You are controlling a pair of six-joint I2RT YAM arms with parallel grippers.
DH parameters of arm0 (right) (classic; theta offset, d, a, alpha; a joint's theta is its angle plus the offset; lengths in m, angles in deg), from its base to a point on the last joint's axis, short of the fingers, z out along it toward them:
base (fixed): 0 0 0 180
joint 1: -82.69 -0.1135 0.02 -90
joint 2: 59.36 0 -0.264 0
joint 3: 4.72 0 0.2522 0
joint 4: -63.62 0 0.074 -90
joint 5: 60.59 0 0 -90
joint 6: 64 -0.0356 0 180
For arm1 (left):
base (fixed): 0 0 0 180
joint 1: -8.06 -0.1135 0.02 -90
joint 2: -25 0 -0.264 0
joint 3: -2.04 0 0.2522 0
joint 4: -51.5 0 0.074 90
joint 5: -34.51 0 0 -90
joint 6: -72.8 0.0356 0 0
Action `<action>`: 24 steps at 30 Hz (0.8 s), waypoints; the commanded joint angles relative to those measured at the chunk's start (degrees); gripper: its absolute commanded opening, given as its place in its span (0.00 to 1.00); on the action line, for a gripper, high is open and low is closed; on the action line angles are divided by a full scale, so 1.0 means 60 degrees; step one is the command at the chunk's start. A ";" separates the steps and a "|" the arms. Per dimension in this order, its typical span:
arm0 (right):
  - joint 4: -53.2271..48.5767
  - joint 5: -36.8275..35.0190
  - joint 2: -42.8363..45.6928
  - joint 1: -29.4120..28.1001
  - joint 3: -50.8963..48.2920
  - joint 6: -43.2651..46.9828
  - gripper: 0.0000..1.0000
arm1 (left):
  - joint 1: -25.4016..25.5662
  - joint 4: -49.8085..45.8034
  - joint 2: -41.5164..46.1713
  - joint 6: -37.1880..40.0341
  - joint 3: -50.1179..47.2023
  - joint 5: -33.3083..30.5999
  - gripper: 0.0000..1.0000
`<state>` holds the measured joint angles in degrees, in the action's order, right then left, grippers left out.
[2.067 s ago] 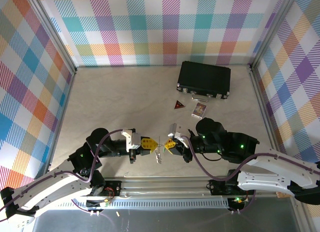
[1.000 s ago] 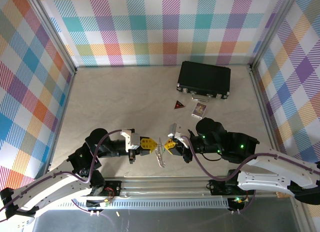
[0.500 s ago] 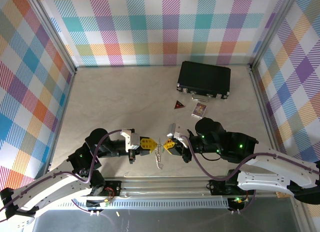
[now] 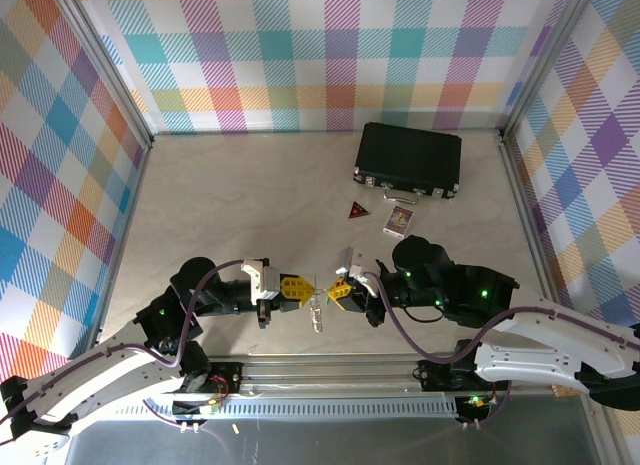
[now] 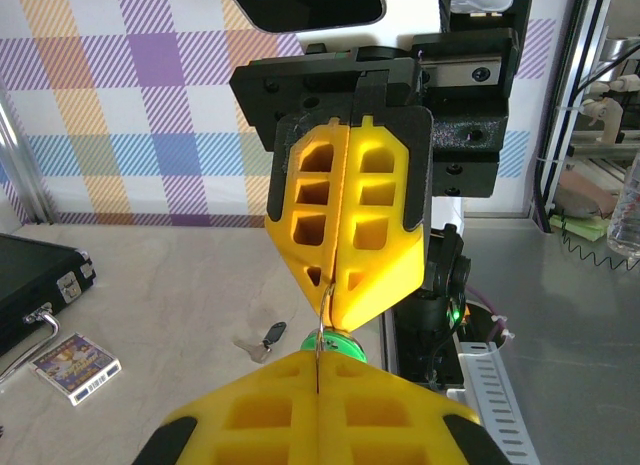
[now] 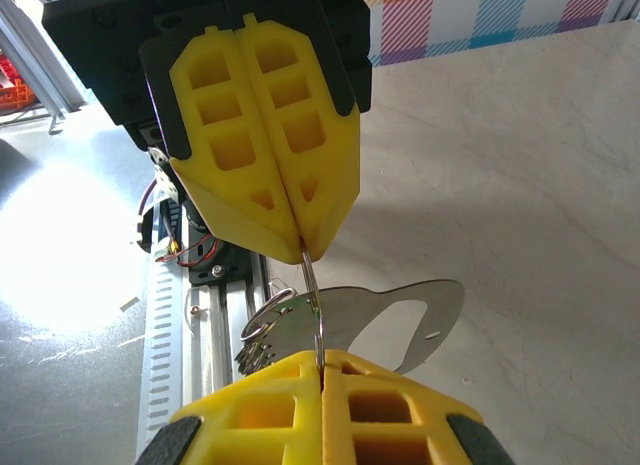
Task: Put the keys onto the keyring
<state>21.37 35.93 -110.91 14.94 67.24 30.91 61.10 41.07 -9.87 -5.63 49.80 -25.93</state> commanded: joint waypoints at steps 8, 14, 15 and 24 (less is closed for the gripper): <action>0.0090 0.0172 -0.0033 0.0012 0.0115 -0.0104 0.00 | -0.0109 0.0279 0.0103 0.0093 0.0090 0.0332 0.00; 0.0152 0.0340 -0.0094 0.0033 0.0115 -0.0112 0.00 | -0.0109 0.0257 0.0114 0.0095 0.0090 0.0318 0.00; 0.0135 0.0362 -0.0095 0.0041 0.0115 -0.0091 0.00 | -0.0109 0.0250 0.0129 0.0104 0.0090 0.0317 0.00; -0.0182 0.0363 0.0181 0.0034 0.0101 -0.0173 0.00 | -0.0109 0.0250 0.0150 0.0096 0.0080 0.0317 0.00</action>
<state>20.98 36.81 -111.00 15.01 67.24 30.89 61.10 40.90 -9.85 -5.63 49.80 -25.03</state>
